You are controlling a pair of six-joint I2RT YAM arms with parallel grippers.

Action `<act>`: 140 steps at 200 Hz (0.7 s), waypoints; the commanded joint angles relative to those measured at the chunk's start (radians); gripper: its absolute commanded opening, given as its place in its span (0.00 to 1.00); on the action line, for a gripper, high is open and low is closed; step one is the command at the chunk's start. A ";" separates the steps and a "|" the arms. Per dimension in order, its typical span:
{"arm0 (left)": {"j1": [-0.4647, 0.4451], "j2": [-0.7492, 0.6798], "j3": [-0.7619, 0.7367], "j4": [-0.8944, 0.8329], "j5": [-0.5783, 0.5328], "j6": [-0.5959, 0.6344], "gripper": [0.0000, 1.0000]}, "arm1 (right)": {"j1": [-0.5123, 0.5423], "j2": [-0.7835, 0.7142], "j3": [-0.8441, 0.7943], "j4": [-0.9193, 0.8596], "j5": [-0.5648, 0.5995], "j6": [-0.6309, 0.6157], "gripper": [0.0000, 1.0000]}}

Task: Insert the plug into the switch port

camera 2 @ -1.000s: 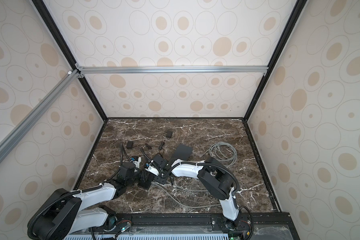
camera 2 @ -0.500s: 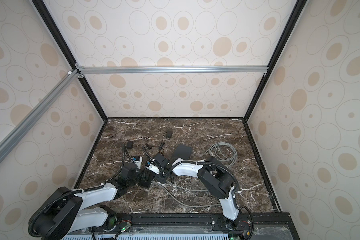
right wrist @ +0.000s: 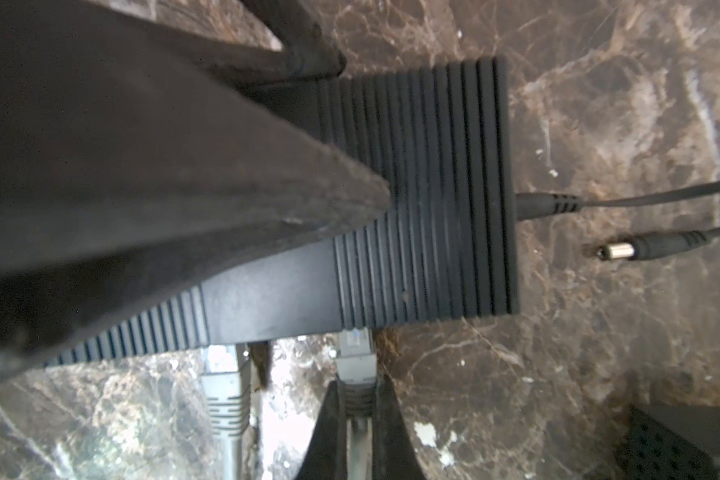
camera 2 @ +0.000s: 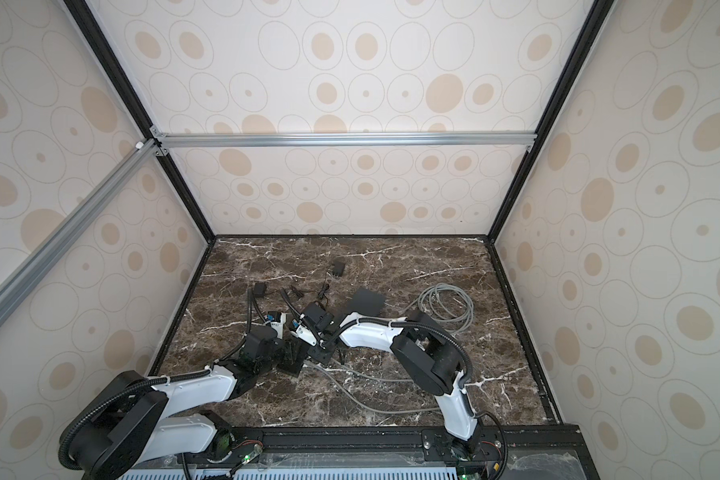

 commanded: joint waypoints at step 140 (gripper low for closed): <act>-0.130 0.168 0.023 -0.133 0.352 -0.006 0.35 | 0.067 -0.080 0.165 0.614 -0.139 0.011 0.00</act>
